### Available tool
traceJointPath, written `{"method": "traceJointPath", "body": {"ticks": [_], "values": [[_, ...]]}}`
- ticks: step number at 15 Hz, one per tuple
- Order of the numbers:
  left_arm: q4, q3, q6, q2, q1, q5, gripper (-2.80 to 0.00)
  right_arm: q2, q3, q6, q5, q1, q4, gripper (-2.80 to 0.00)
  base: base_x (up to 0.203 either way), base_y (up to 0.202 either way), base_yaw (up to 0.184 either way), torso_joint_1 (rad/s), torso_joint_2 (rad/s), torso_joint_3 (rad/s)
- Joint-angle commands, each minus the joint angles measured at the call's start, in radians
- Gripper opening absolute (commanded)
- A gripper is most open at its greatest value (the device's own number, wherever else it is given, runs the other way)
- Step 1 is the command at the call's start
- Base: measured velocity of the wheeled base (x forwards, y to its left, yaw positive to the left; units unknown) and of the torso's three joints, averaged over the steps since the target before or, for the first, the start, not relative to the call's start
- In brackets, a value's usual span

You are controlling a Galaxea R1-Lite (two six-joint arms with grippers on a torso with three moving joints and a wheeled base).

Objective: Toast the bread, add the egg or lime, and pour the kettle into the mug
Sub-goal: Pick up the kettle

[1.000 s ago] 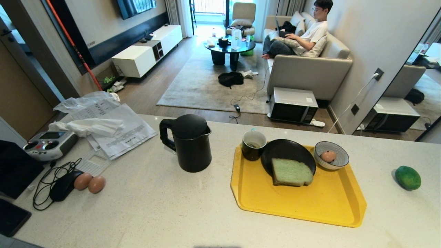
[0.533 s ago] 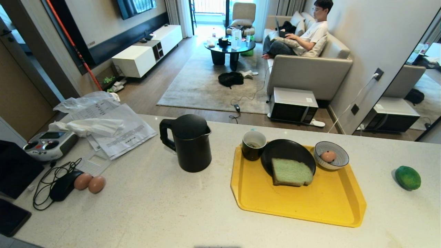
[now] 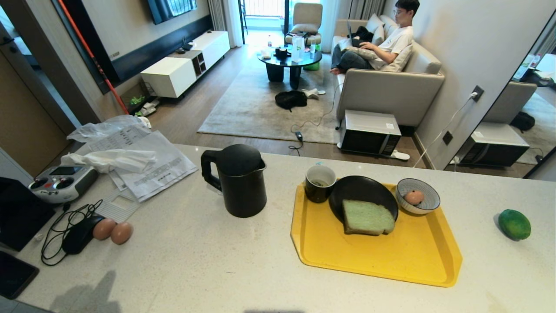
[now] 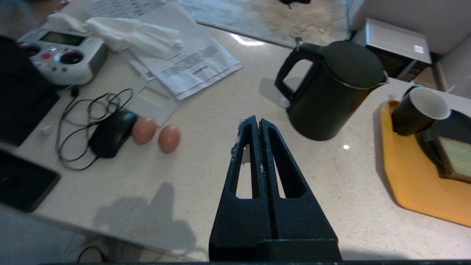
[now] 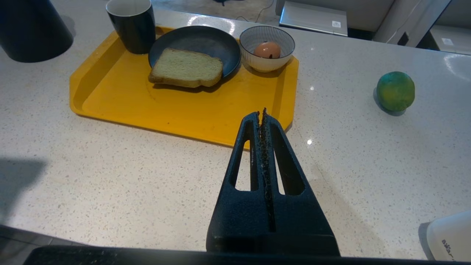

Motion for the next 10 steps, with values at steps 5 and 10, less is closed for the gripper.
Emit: {"method": "traceJointPath", "body": {"ticks": [5,10], "values": [[-0.059,-0.005,0.003,0.184,0.072,-0.119,-2.8,0.001,0.002,0.0,0.001,0.0,-0.001,-2.8,0.0,0.0,0.0,0.0,0.0,0.0],[-0.214,0.064,0.157,0.358,0.563,-0.663,-2.8,0.002,0.002,0.0,0.001,0.0,-0.001,-2.8,0.0,0.0,0.0,0.0,0.0,0.0]]}}
